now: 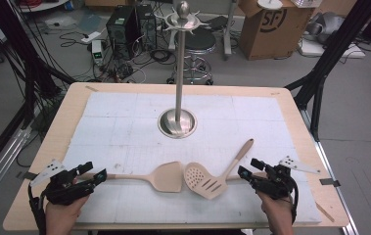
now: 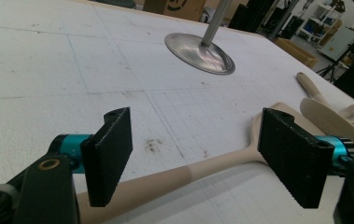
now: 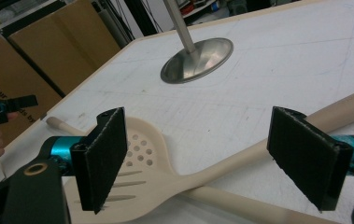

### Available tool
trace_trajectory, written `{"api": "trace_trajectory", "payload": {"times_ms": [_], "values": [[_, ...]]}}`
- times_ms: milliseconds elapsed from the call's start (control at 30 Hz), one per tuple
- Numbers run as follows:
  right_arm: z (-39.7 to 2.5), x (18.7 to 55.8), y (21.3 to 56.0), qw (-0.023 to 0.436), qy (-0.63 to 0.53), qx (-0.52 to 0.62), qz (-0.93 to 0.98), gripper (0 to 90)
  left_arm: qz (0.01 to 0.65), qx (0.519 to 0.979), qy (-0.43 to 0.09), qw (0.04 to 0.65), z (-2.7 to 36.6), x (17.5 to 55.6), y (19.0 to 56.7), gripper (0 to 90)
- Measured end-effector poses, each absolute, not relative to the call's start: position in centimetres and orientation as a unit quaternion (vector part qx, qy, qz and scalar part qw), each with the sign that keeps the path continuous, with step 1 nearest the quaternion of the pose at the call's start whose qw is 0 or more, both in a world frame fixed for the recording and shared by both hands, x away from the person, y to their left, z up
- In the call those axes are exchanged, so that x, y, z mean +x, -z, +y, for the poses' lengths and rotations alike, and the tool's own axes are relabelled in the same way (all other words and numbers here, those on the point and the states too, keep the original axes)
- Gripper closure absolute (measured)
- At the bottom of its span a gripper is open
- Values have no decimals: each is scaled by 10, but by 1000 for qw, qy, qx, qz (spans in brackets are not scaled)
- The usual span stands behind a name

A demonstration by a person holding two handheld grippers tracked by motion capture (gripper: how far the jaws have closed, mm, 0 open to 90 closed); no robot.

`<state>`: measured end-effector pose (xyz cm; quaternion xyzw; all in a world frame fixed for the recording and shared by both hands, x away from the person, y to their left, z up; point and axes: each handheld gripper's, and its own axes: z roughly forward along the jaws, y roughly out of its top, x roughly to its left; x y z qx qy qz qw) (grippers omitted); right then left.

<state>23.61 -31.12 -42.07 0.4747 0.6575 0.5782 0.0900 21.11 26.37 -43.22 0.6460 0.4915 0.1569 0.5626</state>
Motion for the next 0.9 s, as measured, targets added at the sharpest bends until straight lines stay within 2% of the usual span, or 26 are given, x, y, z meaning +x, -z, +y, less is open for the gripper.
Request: {"api": "trace_trajectory", "payload": {"times_ms": [300,633,700,767,900], "values": [[-311,237,420,107,-575,472,660,194,498,640,-152,564,266,211,435,277],[-307,238,421,106,-573,470,663,195,504,637,-141,566,266,215,432,304],[-307,238,421,105,-573,473,661,196,504,637,-140,566,267,216,431,337],[-309,237,421,109,-575,473,659,196,500,647,-131,560,268,217,431,438],[-312,238,422,112,-573,477,657,195,498,656,-112,556,271,217,432,546]]}}
